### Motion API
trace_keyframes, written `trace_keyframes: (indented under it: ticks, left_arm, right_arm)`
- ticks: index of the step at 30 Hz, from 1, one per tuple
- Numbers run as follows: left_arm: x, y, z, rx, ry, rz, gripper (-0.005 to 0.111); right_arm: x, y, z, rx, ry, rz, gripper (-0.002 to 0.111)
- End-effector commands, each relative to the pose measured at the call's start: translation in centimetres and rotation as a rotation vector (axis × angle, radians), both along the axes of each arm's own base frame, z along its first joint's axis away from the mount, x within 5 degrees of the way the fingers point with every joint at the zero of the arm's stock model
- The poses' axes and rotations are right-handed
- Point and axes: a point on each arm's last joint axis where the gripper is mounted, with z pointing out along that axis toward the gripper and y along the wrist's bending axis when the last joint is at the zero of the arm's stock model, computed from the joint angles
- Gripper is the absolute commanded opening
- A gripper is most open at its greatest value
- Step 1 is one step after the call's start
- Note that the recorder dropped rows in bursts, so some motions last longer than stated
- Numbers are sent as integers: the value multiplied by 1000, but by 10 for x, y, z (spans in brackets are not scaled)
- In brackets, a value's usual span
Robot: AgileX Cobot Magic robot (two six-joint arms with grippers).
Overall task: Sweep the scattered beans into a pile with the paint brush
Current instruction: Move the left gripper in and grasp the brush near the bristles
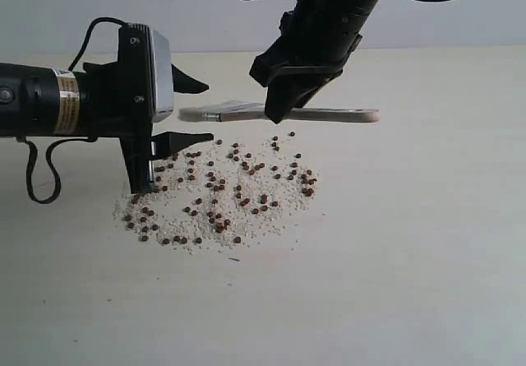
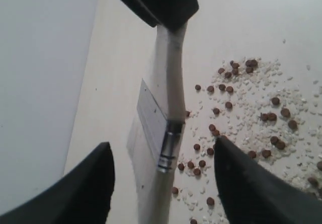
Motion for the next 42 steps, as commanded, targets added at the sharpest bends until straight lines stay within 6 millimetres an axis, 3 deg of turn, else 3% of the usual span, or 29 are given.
trace_keyframes:
  ticks: [1, 13, 16, 20, 25, 27, 29, 33, 35, 42]
  left_arm:
    - [9, -9, -4, -54, -3, -16, 56]
    - [31, -20, -26, -68, 39, -27, 54]
    - [33, -22, -28, -77, 44, -34, 39]
    - [34, -22, -26, -79, 40, -34, 5]
    - [34, -22, -27, -79, 45, -28, 0]
    - [34, -22, -27, -81, 47, -27, 0]
    - [34, -22, -27, -80, 50, -24, 0]
    - [34, -22, -27, -91, 67, -13, 0]
    - [34, -22, -27, -88, 67, -11, 0]
    - [34, -21, -28, -83, 82, -1, 0]
  right_arm:
    - [-1, 2, 5, 21, -13, 5, 0]
    - [-1, 2, 5, 24, -15, 11, 0]
    - [0, 2, 4, 23, -13, 11, 0]
    - [0, 2, 4, 23, -13, 11, 0]
    - [-1, 3, 4, 29, -9, 7, 1]
    - [-1, 3, 4, 29, -9, 7, 6]
    - [-1, 3, 4, 29, -1, -11, 18]
    - [-1, 3, 4, 29, 19, -59, 54]
    - [-1, 3, 5, 36, 22, -59, 66]
    - [-5, -1, 19, 40, -19, -54, 64]
